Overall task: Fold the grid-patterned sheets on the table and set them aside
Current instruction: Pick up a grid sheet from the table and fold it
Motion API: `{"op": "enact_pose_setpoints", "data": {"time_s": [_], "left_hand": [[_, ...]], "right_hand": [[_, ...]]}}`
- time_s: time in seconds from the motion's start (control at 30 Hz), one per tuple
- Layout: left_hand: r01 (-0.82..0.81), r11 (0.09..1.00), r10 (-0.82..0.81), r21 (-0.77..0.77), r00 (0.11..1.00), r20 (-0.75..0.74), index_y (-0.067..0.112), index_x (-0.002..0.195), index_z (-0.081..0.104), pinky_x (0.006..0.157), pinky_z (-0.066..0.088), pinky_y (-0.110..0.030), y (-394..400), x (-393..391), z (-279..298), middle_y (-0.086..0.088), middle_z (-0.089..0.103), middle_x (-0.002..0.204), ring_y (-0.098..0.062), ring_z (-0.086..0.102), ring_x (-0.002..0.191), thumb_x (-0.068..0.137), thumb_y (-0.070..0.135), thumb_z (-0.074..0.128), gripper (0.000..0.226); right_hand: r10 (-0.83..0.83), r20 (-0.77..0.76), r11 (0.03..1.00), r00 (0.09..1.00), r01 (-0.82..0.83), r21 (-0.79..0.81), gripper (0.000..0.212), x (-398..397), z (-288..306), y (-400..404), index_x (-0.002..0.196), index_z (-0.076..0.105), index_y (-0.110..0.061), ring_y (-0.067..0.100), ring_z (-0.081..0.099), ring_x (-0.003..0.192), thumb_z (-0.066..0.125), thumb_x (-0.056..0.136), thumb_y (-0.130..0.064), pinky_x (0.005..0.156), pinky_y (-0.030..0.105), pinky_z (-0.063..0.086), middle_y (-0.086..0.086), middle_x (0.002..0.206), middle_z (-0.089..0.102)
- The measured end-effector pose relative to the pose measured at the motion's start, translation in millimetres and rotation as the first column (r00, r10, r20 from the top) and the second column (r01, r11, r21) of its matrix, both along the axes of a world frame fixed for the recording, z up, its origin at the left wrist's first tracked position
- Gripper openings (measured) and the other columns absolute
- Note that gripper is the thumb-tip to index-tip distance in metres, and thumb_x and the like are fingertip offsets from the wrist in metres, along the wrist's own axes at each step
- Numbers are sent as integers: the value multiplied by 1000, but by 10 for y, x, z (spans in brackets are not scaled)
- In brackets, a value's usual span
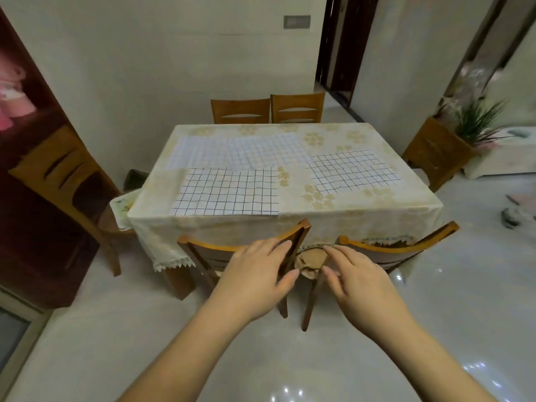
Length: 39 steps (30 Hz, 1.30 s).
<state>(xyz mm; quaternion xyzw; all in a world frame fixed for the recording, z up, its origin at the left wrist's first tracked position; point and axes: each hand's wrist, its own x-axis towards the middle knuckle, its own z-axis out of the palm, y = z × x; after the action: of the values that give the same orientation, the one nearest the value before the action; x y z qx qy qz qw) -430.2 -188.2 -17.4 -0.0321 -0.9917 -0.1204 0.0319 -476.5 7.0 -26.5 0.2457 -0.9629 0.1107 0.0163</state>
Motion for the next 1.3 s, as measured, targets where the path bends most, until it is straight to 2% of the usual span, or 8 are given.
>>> {"op": "enact_pose_setpoints", "data": {"time_s": [0.23, 0.37, 0.5, 0.63, 0.77, 0.93, 1.3], "left_hand": [[46, 998, -45, -35, 999, 26, 30, 152, 23, 116, 21, -34, 240, -933, -51, 7, 27, 157, -13, 23, 144, 97, 53, 37, 61], [58, 997, -55, -59, 997, 49, 28, 151, 25, 116, 24, -35, 487, -1557, -110, 5, 29, 156, -15, 25, 143, 97, 53, 37, 61], [76, 995, -73, -70, 996, 44, 27, 151, 25, 116, 22, -33, 759, -2158, -64, 4, 29, 156, -15, 26, 143, 97, 53, 36, 61], [96, 994, -93, -50, 994, 49, 30, 152, 22, 115, 23, -34, 982, -2635, -74, 6, 25, 158, -14, 23, 144, 97, 55, 34, 61], [164, 983, -163, -88, 987, 10, 33, 153, 18, 115, 21, -35, 1104, -2998, -107, 6, 19, 160, -14, 21, 145, 91, 59, 21, 67], [163, 983, -161, -84, 987, 21, 32, 153, 16, 116, 19, -35, 1049, -3497, -221, 7, 18, 160, -13, 18, 146, 98, 53, 33, 60], [258, 966, -256, -15, 965, 54, 28, 152, 26, 115, 24, -35, 595, -4647, -570, 2, 27, 158, -17, 25, 144, 99, 49, 37, 57]], "right_hand": [[-53, 17, 998, 998, 53, -14, 49, -867, -109, 276, 144, 42, -22, 19, 44, 133, 38, 100, -44, 106, 37, 39, -3, 145, 47], [-71, 38, 997, 997, 72, -41, 60, -1440, -141, 518, 144, 43, -23, 18, 45, 132, 24, 95, -52, 104, 38, 40, -4, 144, 48], [-85, 34, 995, 996, 87, -46, 62, -2000, -115, 800, 141, 47, -20, 21, 50, 129, 23, 93, -52, 100, 39, 44, -1, 142, 51], [-103, 72, 991, 992, 108, -73, 63, -2504, -123, 991, 141, 47, -17, 23, 50, 128, 25, 92, -49, 100, 39, 43, 2, 142, 52], [-98, 123, 985, 988, 114, -127, 53, -2936, -176, 1126, 149, 34, -20, 19, 38, 137, 35, 101, -43, 108, 36, 36, -1, 151, 40], [-109, 169, 979, 980, 135, -155, 53, -3406, -245, 1148, 150, 30, -20, 17, 33, 139, 36, 102, -40, 111, 36, 33, -1, 153, 36], [-187, 228, 971, 955, 215, -105, 54, -4265, -571, 742, 151, 28, -17, 19, 32, 140, 36, 102, -39, 114, 35, 29, 3, 154, 34]]}}
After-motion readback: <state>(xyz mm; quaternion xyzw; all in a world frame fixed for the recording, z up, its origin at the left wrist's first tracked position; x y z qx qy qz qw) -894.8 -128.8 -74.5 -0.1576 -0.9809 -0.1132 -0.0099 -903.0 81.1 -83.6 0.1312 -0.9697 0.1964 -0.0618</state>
